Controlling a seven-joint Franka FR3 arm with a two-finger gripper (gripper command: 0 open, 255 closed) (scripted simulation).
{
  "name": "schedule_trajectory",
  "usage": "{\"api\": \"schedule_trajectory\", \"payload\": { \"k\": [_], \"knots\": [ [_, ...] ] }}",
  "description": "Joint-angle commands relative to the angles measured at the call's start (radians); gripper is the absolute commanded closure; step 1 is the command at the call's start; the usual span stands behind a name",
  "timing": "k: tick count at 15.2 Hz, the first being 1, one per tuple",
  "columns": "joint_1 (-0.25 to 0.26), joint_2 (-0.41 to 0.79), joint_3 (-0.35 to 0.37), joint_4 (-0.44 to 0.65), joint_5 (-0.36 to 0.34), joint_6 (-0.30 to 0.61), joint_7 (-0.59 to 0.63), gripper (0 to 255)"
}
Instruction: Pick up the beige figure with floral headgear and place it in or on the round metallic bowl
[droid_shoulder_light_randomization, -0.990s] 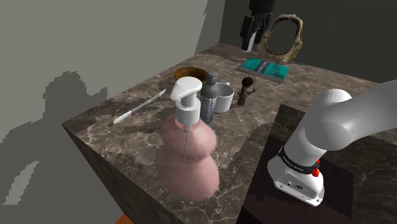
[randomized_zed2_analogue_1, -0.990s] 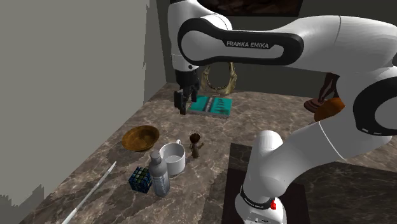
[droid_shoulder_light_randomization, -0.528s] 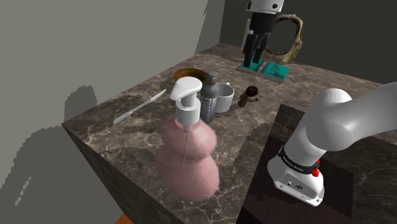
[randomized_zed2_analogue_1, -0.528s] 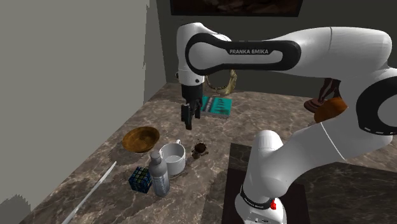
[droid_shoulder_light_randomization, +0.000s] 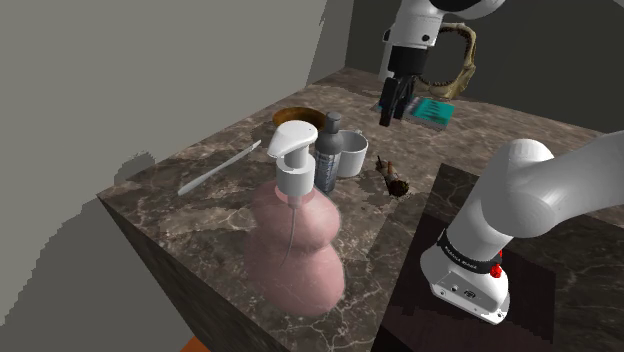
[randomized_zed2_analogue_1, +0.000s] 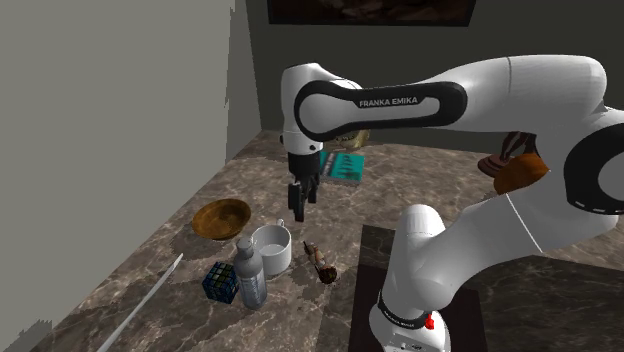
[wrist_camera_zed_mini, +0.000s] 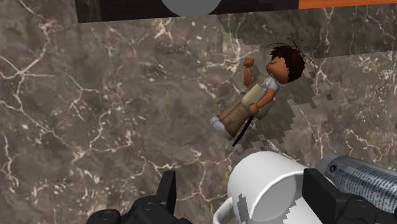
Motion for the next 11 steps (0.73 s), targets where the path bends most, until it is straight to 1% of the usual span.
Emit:
{"api": "schedule_trajectory", "payload": {
  "k": [1, 8, 9, 11],
  "knots": [
    [0.0, -0.006, 0.001, -0.021, 0.0, 0.016, 0.0, 0],
    [0.0, -0.006, 0.001, -0.021, 0.001, 0.016, 0.0, 0],
    [0.0, -0.006, 0.001, -0.021, 0.001, 0.016, 0.0, 255],
    [0.0, -0.006, 0.001, -0.021, 0.001, 0.016, 0.0, 255]
  ]
}}
